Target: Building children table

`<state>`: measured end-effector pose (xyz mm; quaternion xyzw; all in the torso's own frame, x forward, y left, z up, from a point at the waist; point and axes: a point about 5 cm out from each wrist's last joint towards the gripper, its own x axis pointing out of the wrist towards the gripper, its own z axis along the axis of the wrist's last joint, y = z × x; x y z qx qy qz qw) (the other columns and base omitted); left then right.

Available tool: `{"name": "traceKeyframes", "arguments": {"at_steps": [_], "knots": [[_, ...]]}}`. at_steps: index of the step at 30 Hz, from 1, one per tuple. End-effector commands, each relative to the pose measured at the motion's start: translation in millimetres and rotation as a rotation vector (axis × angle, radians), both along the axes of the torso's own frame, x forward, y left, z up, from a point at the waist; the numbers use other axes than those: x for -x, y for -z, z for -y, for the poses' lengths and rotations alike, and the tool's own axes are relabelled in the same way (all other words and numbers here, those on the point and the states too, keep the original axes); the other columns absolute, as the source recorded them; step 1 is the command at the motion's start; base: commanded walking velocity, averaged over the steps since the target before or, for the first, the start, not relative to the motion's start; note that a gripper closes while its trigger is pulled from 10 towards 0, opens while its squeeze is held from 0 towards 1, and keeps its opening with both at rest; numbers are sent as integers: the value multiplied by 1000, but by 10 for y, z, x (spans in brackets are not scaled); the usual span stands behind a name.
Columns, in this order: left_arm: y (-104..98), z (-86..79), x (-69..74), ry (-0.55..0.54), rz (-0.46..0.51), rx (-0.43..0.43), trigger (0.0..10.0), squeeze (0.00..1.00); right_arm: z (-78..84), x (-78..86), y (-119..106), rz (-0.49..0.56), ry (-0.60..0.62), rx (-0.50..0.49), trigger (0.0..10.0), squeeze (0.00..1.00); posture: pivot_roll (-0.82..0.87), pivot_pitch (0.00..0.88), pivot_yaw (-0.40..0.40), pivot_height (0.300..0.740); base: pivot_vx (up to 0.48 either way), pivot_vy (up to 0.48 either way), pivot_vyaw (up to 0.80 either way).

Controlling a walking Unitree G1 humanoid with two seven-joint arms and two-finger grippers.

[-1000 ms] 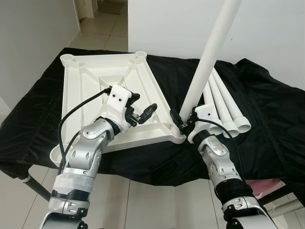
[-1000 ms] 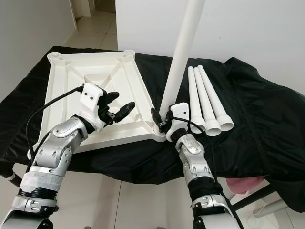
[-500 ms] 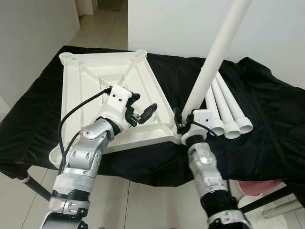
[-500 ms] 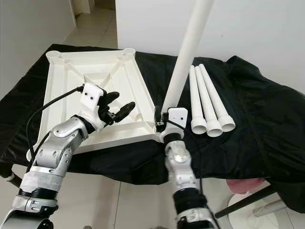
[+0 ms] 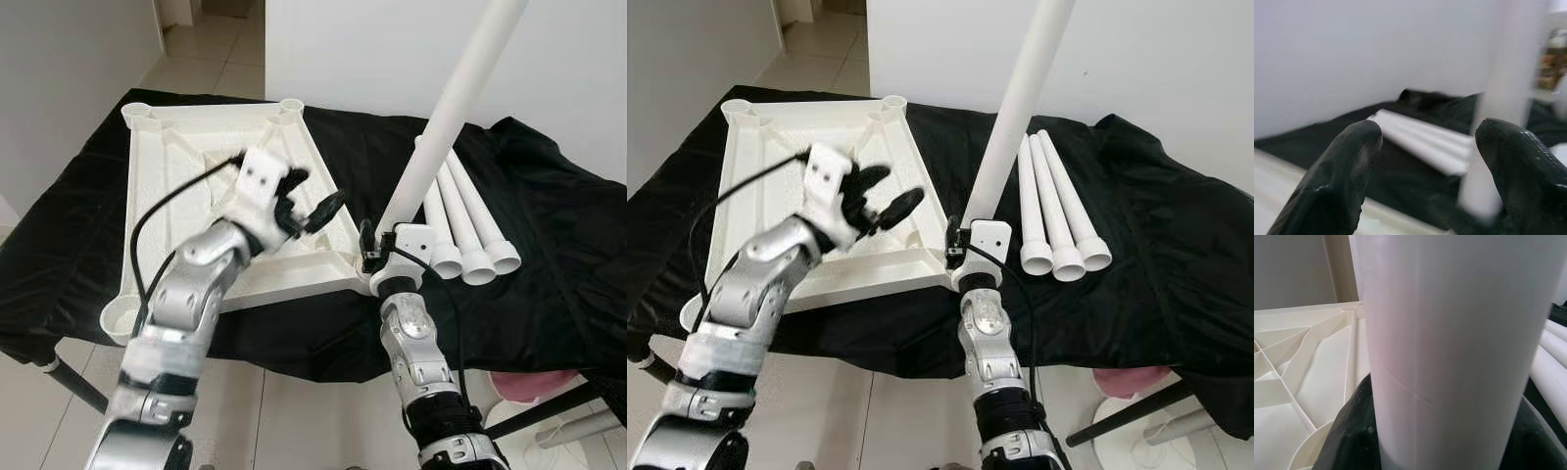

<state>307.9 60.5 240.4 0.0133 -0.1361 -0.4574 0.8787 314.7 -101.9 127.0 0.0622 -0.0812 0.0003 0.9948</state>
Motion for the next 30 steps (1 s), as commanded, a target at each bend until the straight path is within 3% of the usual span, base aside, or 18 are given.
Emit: {"name": "traceKeyframes", "arguments": {"at_steps": [1, 14, 16, 17, 18, 19, 25, 26, 27, 28, 30], "knots": [[-15, 115, 75, 113, 4, -23, 10000, 0, 12, 21, 154, -86, 16, -5, 10000, 0, 61, 0, -72, 740, 0, 0, 0], [84, 243, 116, 144, 10, -80, 10000, 0, 52, -11, 86, -62, 21, 21, 10000, 0, 45, 0, -66, 740, 0, 0, 0], [96, 244, 122, 140, 3, -82, 10000, 0, 68, -18, 71, -53, 6, 22, 10000, 55, 47, 0, -70, 740, 0, 0, 0], [105, 244, 126, 135, -1, -85, 10000, 0, 87, -24, 62, -48, -3, 20, 10000, 545, 47, 0, -70, 740, 0, 0, 0], [105, 244, 126, 135, -1, -85, 10000, 0, 87, -24, 62, -48, -3, 20, 10000, 545, 47, 0, -70, 740, 0, 0, 0], [116, 241, 133, 129, -7, -88, 10000, 0, 124, -33, 36, -30, -33, 13, 10000, 1000, 48, 0, -72, 740, 0, 0, 0], [136, 223, 137, 120, -17, -91, 10000, 0, 207, -59, -32, 17, -96, 21, 10000, 1000, 50, 0, -72, 740, 0, 0, 0], [148, 213, 135, 117, -18, -95, 10000, 0, 240, -75, -62, 35, -125, 30, 10000, 612, 50, 0, -72, 740, 0, 0, 0], [148, 213, 135, 117, -18, -95, 10000, 0, 240, -75, -62, 35, -125, 30, 10000, 612, 50, 0, -72, 740, 0, 0, 0], [158, 205, 134, 114, -20, -100, 10000, 0, 270, -92, -98, 55, -164, 52, 10000, 0, 50, 0, -72, 740, 0, 0, 0], [167, 201, 133, 112, -21, -102, 10000, 0, 312, -114, -136, 73, -205, 67, 10000, 0, 48, 0, -69, 740, 0, 0, 0]]}}
